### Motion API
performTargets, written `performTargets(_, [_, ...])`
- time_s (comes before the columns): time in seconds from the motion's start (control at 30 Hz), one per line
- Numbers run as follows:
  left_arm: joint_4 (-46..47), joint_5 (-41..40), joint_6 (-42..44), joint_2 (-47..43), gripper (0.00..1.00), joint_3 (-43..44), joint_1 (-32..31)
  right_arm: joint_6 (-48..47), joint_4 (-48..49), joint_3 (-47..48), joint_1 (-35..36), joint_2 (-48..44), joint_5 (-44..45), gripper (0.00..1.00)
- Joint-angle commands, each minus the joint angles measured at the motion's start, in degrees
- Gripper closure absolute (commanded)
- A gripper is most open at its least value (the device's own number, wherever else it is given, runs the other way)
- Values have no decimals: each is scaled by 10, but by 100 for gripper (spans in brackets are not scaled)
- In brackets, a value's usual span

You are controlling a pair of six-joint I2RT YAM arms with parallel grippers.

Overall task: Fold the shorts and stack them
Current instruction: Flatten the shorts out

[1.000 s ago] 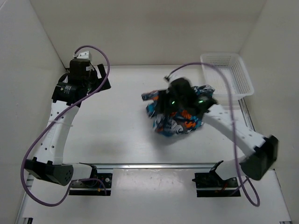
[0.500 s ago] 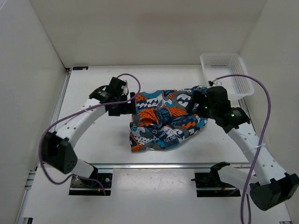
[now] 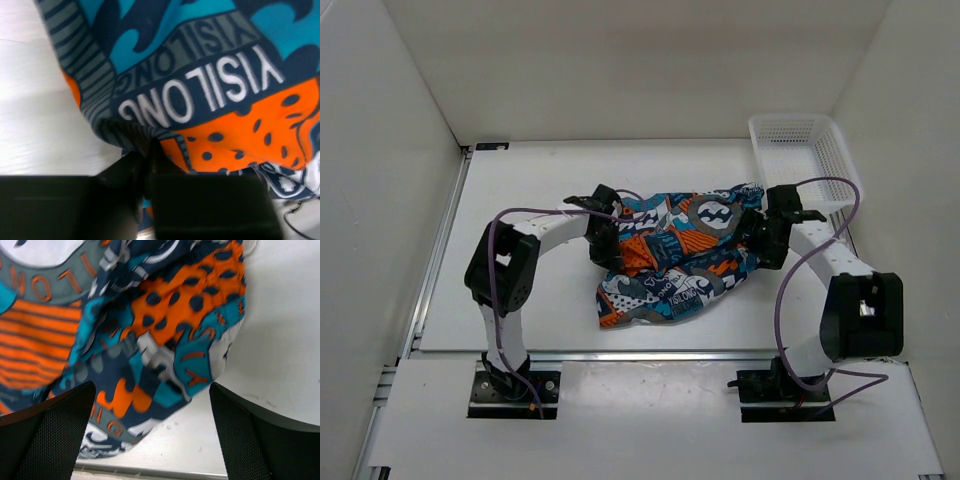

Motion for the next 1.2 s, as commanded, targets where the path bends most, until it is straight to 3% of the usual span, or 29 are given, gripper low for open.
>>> performTargets(0.0, [19,45,28,-33,90,29,18,0,28,32,-12,22,-11,1])
performTargets(0.2, [4,18,45,-176,90,-6,141,-13,33,2,-12,-15,-11,1])
performTargets(0.47, [-34,0,51,-203,90,4,219,-24,47,-21,15,-27,-17,1])
performTargets(0.53, [-50,-5,45,-197,53,4,236,-10,55,-34,28,-15,-22,1])
performTargets(0.57, [-57,-10,45,-191,26,4,243,-4,55,-34,44,-15,-30,1])
performTargets(0.6, [-65,-16,45,-191,8,4,256,1,64,-34,53,-8,-36,1])
performTargets(0.63, [-83,-36,38,-196,0,4,261,7,74,-40,63,-8,-42,1])
performTargets(0.8, [-118,-88,-21,-305,0,-89,274,30,90,-32,145,8,-32,1])
performTargets(0.93, [-96,-13,-105,-413,0,-229,251,42,112,-21,152,54,-48,1])
performTargets(1.07, [-71,8,-159,-418,0,-296,209,48,132,15,172,102,-67,6])
performTargets(1.17, [-51,13,-172,-395,7,-316,202,53,132,49,191,134,-74,33])
